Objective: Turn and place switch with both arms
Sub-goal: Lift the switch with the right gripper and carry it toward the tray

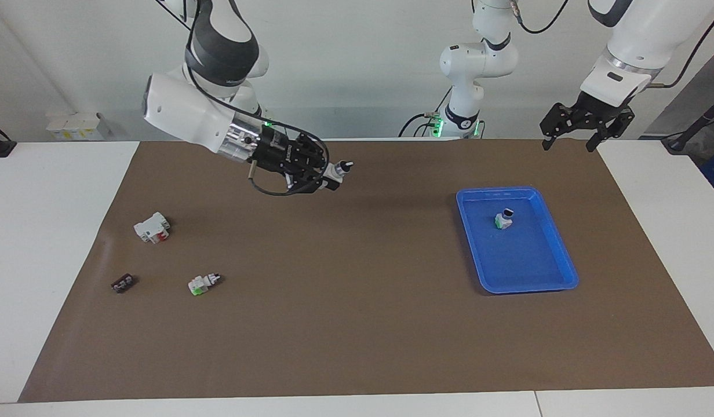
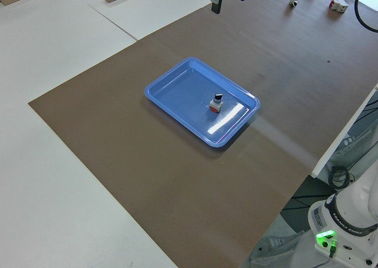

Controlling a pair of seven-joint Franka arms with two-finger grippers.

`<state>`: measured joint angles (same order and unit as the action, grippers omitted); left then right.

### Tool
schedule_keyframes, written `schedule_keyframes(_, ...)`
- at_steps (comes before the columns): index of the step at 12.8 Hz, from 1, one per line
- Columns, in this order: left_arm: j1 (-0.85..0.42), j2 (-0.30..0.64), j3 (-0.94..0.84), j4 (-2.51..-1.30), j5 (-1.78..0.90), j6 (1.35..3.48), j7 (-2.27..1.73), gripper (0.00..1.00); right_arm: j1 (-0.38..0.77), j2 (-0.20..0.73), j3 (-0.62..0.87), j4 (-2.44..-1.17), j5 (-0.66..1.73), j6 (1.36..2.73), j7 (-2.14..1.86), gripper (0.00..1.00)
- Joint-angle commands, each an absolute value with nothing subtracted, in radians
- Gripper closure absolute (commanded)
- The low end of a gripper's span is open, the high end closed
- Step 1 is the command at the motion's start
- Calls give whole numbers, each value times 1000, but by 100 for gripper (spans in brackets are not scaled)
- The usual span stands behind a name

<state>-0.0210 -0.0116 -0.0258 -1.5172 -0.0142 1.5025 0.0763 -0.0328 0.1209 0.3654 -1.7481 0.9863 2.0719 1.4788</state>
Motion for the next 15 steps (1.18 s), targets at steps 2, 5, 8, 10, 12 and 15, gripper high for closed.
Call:
schedule_keyframes(2,-17,-35,-31,-1543,5,1500,71,0,44,135,370,-1733,1000,2148,1379,100)
schedule_keyframes(5,-18,-35,-31,-1543,5,1496,72,0,101,133,371,-1735,1003,2205,1399,100)
schedule_keyframes(8,-26,-44,-31,-1555,5,1465,71,0,191,155,373,-1735,1003,2408,1466,100)
schedule_keyframes(10,-20,-46,-31,-1557,5,1463,72,0,236,169,373,-1733,1005,2480,1476,100)
schedule_keyframes(12,-28,-58,-31,-1583,5,1462,68,0,238,173,373,-1733,1005,2482,1474,100)
schedule_keyframes(15,-34,-55,-37,-1572,3,1471,71,0,264,190,373,-1732,1006,2532,1474,100)
